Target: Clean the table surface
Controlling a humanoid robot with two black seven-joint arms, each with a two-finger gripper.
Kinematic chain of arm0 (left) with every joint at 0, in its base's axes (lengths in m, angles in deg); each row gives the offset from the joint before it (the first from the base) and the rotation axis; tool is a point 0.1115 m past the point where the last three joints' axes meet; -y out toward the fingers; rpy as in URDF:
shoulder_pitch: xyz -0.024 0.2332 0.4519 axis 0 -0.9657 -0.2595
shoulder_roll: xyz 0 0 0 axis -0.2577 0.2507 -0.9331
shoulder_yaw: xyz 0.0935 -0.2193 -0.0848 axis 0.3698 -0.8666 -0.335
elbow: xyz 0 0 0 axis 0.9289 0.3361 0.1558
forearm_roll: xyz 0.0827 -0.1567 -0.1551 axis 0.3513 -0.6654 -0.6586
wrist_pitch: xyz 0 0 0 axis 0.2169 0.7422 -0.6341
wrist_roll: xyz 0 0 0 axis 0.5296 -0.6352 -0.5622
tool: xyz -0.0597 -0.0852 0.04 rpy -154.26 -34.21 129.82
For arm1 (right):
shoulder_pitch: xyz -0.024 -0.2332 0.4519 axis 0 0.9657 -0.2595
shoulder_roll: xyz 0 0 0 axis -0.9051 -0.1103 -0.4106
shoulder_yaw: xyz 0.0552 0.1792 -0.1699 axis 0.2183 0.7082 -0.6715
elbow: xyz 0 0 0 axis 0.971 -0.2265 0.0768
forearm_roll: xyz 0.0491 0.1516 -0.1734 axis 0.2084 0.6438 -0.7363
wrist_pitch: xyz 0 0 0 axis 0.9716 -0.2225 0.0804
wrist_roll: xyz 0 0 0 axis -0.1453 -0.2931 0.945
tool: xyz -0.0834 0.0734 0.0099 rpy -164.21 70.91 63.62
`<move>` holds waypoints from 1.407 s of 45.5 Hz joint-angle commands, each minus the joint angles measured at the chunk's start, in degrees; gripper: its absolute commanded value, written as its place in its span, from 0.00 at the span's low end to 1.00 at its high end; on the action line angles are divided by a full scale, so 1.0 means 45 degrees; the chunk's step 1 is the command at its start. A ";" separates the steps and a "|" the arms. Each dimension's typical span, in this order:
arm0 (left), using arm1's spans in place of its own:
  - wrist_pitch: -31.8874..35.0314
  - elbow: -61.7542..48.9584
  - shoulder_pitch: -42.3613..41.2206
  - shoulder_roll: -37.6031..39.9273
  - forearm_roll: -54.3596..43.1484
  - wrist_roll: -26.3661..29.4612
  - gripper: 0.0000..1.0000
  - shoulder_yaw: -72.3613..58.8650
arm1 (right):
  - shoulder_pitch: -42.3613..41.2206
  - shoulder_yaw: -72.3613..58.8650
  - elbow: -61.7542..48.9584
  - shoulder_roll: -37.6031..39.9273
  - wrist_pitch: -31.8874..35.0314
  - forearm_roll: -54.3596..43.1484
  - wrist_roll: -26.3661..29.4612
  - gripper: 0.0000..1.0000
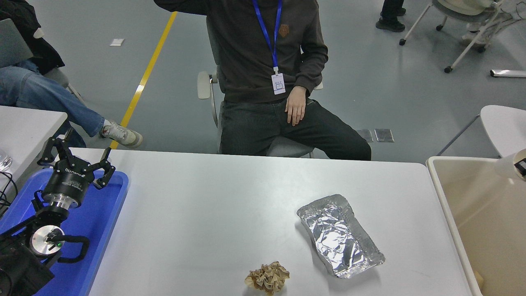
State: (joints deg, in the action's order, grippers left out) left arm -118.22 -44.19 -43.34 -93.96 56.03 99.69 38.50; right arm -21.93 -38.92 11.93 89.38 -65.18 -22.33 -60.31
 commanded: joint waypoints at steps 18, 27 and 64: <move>0.0000 -0.0009 0.0000 0.0000 0.0000 0.0018 1.00 -0.0001 | 0.2457 0.0326 -0.0699 -0.1199 -0.0473 0.0577 0.0191 0.00; 0.0000 -0.0009 0.0000 0.0000 0.0000 -0.0001 1.00 -0.0001 | 0.2751 0.0346 -0.0699 -0.1375 -0.0610 0.0577 0.0191 0.00; 0.0000 0.0010 0.0000 0.0000 0.0000 0.0018 1.00 -0.0001 | 0.2985 0.0346 -0.0679 -0.1766 -0.1450 0.0577 0.0191 0.04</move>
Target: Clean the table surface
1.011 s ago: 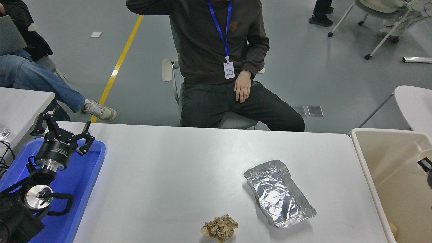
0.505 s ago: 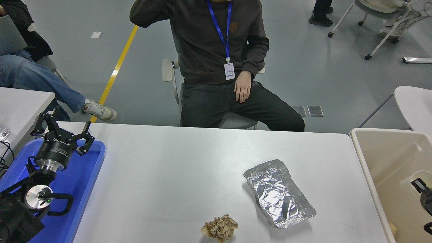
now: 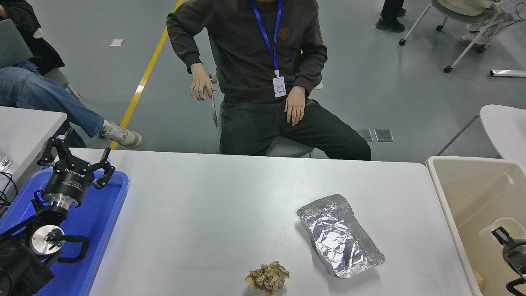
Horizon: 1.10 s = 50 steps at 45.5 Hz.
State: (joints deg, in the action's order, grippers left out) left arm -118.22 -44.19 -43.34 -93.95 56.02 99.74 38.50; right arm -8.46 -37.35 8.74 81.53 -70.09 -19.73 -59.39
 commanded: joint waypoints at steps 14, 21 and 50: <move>0.0000 -0.0009 0.0000 0.0000 0.0000 -0.0011 1.00 0.0000 | -0.0087 0.0016 0.0029 -0.0003 -0.1198 0.0000 -0.0013 0.55; 0.0000 0.0010 0.0000 0.0000 0.0000 -0.0011 1.00 0.0000 | -0.0165 0.0035 0.0185 0.0036 -0.1590 0.0000 -0.0052 0.88; 0.0000 -0.0009 0.0000 0.0000 0.0000 0.0009 1.00 0.0000 | -0.4832 0.4779 0.4461 0.3435 -0.1414 0.0000 -0.0091 0.98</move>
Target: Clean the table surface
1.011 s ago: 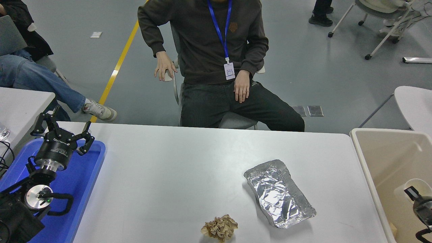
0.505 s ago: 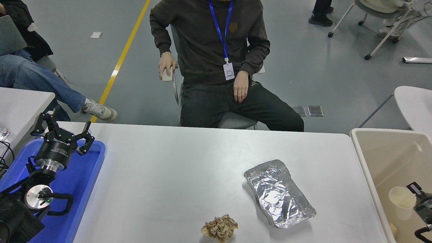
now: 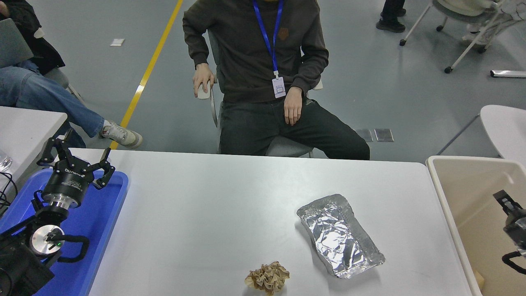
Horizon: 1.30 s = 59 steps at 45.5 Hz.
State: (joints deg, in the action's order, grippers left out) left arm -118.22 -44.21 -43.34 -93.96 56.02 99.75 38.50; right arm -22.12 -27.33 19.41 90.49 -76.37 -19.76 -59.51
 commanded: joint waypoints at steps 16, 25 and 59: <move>0.0000 0.0015 0.0001 0.0000 0.0000 0.0005 1.00 -0.0001 | -0.1856 0.7922 0.5294 0.1854 0.0002 0.0006 -0.0163 0.98; 0.0000 -0.0004 0.0001 0.0000 0.0000 -0.0015 1.00 0.0019 | -0.1876 0.9544 0.6252 0.1796 0.0002 0.0006 -0.0241 0.98; 0.0000 -0.0004 0.0001 0.0000 0.0000 -0.0015 1.00 -0.0001 | 0.1990 1.2358 0.7698 0.0058 0.0178 0.0026 -0.5357 0.98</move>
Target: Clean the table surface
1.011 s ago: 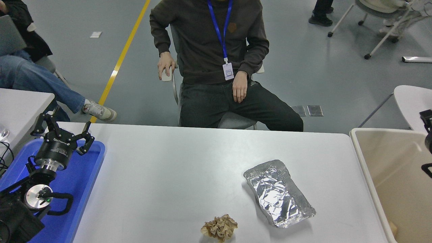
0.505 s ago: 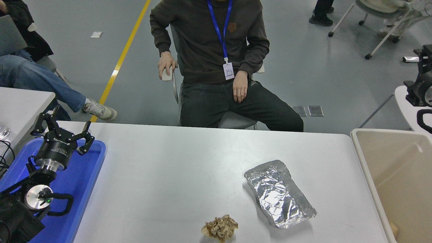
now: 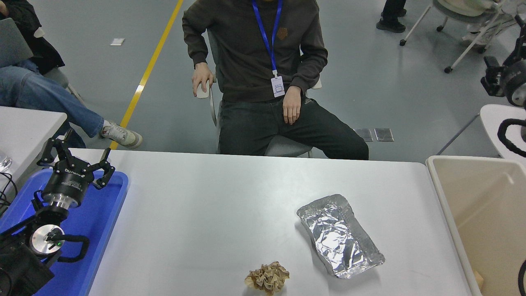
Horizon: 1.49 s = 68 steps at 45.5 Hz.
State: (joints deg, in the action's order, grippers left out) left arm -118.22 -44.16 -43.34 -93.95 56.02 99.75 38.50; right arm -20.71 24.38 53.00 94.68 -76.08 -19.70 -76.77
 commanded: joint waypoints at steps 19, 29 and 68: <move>0.0000 0.0003 0.0000 0.0000 0.0001 0.0006 1.00 -0.0001 | 0.3768 0.1318 0.0194 -0.2162 0.0971 0.1008 -0.2342 0.98; 0.0000 0.0003 0.0000 0.0000 0.0001 0.0006 1.00 -0.0001 | 0.4471 0.1318 0.0174 -0.2201 0.1440 0.1283 -0.2361 0.98; 0.0000 0.0003 0.0000 0.0000 0.0001 0.0005 1.00 -0.0001 | 0.4609 0.1279 -0.0001 -0.2279 0.1519 0.1264 -0.2498 0.99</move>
State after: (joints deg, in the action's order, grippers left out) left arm -118.22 -44.20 -43.34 -93.96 56.02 99.74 38.50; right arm 0.13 30.08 53.26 84.25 -69.35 -13.96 -88.00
